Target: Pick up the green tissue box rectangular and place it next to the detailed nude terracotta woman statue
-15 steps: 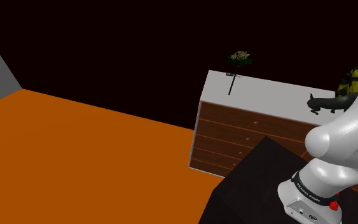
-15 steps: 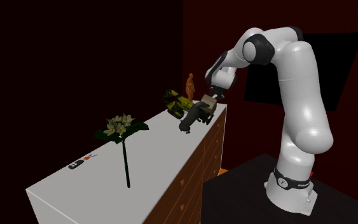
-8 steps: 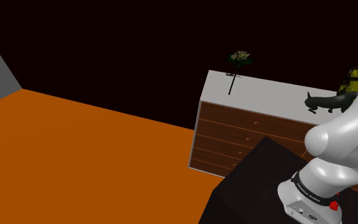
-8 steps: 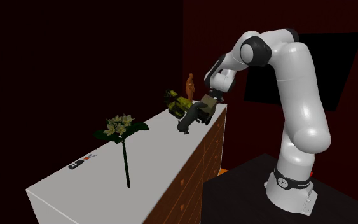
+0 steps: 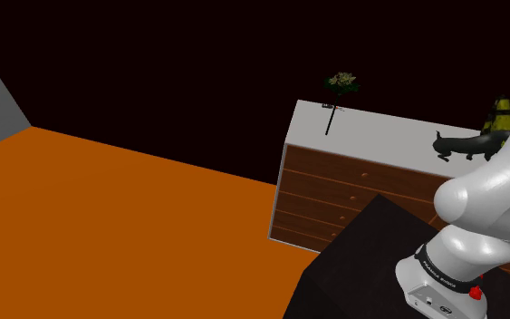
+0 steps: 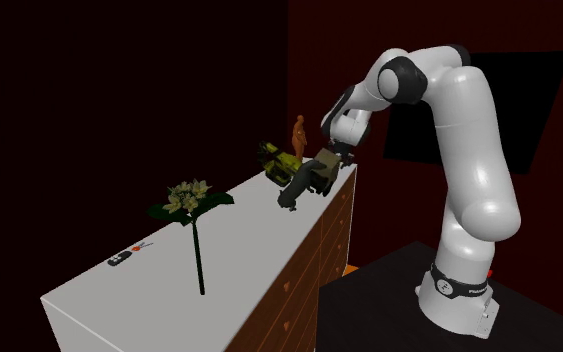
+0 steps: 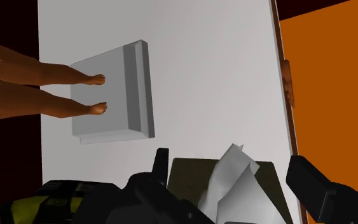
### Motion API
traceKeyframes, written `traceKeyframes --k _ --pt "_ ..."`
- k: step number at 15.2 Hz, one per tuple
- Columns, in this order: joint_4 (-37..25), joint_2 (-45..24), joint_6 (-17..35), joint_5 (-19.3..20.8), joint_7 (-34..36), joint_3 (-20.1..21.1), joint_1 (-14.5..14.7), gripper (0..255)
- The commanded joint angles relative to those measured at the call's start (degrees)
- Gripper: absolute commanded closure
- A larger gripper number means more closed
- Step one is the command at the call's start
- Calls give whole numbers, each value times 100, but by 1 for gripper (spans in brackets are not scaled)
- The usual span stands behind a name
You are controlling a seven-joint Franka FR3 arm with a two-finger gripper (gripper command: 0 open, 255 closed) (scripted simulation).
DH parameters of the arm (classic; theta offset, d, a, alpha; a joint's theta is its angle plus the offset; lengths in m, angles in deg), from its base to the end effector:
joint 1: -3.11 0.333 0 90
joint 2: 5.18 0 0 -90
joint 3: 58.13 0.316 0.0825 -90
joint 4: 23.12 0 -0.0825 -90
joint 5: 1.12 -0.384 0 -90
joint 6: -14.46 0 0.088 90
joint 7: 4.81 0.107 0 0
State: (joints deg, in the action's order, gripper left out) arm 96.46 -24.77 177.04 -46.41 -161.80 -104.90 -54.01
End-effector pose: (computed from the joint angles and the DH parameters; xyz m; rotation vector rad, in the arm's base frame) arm -0.1582 -0.5896 0.3642 2.5478 0.4247 -0.2739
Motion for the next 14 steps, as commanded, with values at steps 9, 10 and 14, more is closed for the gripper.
traceKeyframes --k 9,10,14 --pt "581 922 -48 1528 1091 -1295 1280 0" --pt "581 921 -48 1527 1091 -1294 1280 0" --pt "581 922 -48 1528 1091 -1294 1280 0"
